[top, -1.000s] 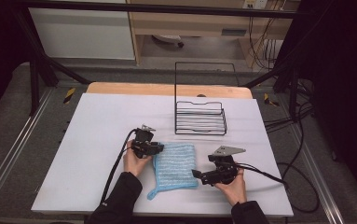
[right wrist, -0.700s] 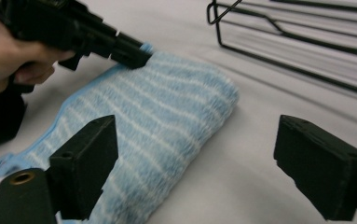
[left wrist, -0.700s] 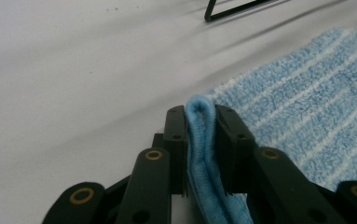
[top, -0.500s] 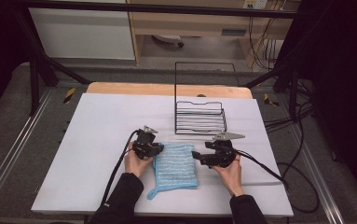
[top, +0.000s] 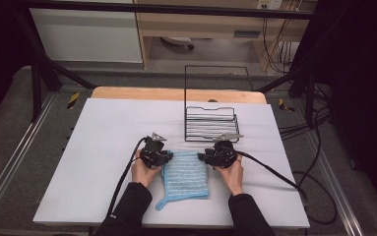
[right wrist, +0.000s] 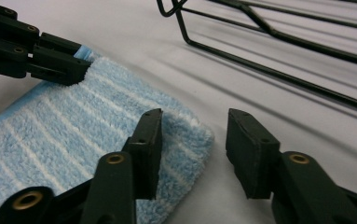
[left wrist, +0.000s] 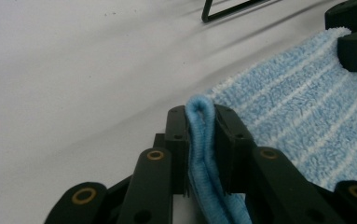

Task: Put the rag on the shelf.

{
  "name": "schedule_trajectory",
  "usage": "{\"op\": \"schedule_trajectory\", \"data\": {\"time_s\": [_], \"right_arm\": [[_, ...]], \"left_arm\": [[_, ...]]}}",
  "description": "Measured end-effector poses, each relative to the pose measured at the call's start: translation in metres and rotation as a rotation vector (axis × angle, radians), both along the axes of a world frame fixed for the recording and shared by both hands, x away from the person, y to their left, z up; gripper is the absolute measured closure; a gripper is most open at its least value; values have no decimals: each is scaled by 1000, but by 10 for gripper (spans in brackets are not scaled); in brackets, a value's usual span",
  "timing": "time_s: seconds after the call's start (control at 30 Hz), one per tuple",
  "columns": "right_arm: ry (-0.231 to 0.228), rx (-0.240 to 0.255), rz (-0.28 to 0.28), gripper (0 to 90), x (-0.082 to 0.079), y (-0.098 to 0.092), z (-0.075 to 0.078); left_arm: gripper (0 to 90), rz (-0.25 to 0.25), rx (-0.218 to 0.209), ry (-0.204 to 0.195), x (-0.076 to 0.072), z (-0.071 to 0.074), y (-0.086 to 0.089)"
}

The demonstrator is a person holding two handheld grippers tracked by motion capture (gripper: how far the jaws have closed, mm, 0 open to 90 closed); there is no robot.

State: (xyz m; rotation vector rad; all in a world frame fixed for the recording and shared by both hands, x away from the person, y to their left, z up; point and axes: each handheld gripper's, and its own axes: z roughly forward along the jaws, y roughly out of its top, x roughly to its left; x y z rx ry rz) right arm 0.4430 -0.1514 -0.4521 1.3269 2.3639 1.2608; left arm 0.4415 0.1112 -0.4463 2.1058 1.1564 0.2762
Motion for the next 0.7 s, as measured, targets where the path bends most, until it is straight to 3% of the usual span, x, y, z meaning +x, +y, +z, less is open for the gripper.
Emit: {"op": "schedule_trajectory", "data": {"time_s": [0.07, 0.37, 0.7], "right_arm": [[-1, 2, 5, 618, 1, 0, -1], [84, 30, 18, 719, 5, 1, -3], [114, 51, 17, 807, 6, 0, -1]], "left_arm": [[757, -1, -2, -1, 0, 0, 0], [756, -15, -8, -6, 1, -1, 1], [775, -16, -53, 6, 1, -1, 6]]}}
